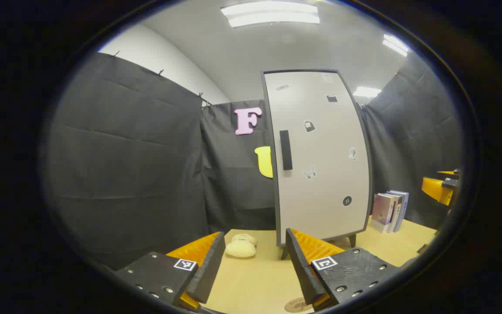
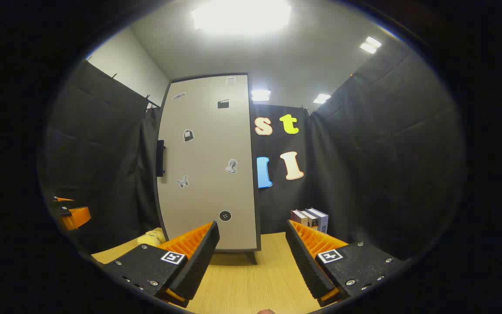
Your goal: Open the cabinet door with the right hand, grasp the bottle in the cabinet with the left hand and place it on the coaster, then close the cabinet door with the right hand.
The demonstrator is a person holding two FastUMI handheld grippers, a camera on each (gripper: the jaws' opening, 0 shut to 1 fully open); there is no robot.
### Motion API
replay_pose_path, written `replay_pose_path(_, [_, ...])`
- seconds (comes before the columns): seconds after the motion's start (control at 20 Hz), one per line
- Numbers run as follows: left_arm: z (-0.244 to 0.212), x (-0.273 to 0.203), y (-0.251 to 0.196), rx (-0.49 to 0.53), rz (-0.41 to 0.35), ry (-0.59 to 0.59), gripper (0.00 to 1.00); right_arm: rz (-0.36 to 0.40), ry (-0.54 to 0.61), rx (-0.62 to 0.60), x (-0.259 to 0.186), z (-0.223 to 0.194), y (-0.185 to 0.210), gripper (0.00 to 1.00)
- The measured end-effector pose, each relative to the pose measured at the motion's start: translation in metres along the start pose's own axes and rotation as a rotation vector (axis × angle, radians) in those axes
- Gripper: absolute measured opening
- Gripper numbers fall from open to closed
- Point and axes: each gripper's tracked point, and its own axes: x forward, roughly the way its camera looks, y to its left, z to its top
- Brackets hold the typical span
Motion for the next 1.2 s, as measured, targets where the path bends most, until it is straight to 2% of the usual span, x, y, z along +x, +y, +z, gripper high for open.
replay_pose_path(1.2, [0.005, -0.008, 0.012, -0.005, 0.013, -0.015, 0.8, 0.0, 0.005, 0.013, 0.007, 0.005, 0.01, 0.94])
